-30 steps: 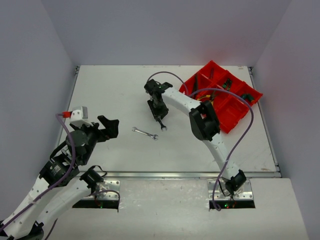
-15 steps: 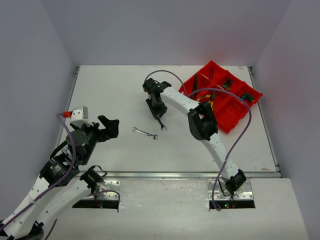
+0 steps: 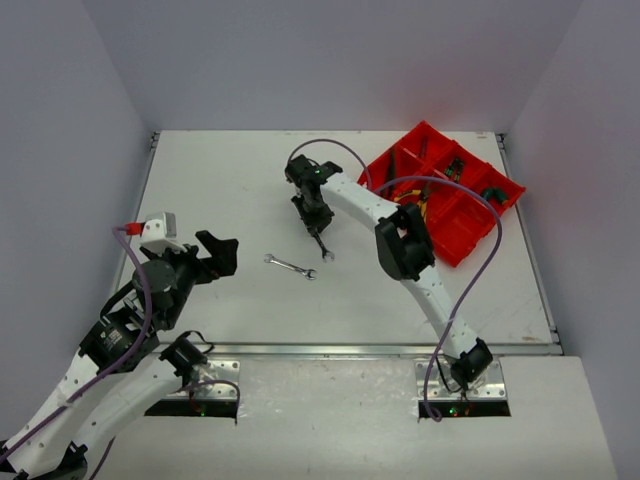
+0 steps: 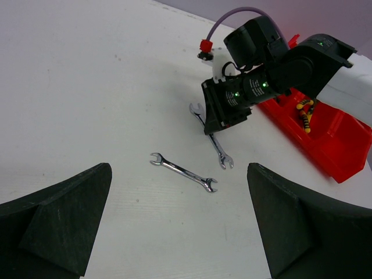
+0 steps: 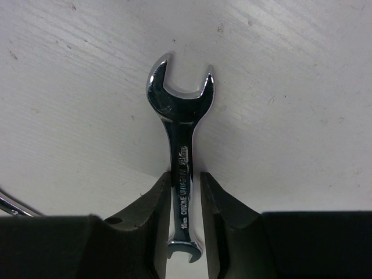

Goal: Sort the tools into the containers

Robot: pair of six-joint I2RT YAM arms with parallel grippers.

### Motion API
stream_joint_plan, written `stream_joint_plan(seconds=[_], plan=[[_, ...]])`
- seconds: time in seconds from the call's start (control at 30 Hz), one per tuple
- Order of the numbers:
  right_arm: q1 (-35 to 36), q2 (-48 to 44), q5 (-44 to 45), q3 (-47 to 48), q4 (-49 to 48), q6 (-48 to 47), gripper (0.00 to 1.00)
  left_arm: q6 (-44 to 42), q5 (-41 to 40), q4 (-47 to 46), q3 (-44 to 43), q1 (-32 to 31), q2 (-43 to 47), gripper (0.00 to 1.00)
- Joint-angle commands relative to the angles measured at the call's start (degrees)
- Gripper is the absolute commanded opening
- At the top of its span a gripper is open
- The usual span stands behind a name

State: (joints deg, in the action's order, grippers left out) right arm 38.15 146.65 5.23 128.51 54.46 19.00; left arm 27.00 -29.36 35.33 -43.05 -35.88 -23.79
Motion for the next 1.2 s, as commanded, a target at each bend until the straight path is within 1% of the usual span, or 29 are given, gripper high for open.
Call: stream_joint_plan(seconds=[0.0, 0.03, 0.1, 0.13, 0.17, 0.33, 0.87, 1.17], plan=[[0.2, 6.3, 1.4, -1.2, 2.4, -1.3, 0.23, -0.5, -0.3, -2.2, -0.1, 0.7, -0.4, 1.00], [0.3, 6.4, 1.4, -1.3, 2.6, -1.5, 0.21, -0.5, -0.3, -2.3, -0.1, 0.7, -0.4, 1.00], [0.5, 6.6, 1.4, -1.5, 2.8, -2.0, 0.13, -0.5, -0.3, -2.3, -0.1, 0.6, -0.2, 1.00], [0.6, 6.6, 1.4, -1.8, 2.9, -2.2, 0.04, -0.5, -0.3, -2.3, -0.1, 0.7, -0.1, 1.00], [0.6, 6.4, 1.4, -2.2, 2.9, -2.2, 0.00, -0.5, -0.3, -2.3, -0.1, 0.7, -0.1, 1.00], [0.6, 2.5, 0.6, -7.1, 0.3, -2.0, 0.00, -0.5, -0.4, -2.2, -0.1, 0.6, 0.2, 1.00], [0.6, -17.4, -1.5, -19.2, -8.3, -1.1, 0.00, -0.5, -0.3, -2.2, -0.1, 0.6, 0.5, 1.00], [0.0, -23.5, -0.5, -26.1, -12.0, 0.1, 0.00, -0.5, -0.1, -2.2, -0.1, 0.6, 0.6, 1.00]])
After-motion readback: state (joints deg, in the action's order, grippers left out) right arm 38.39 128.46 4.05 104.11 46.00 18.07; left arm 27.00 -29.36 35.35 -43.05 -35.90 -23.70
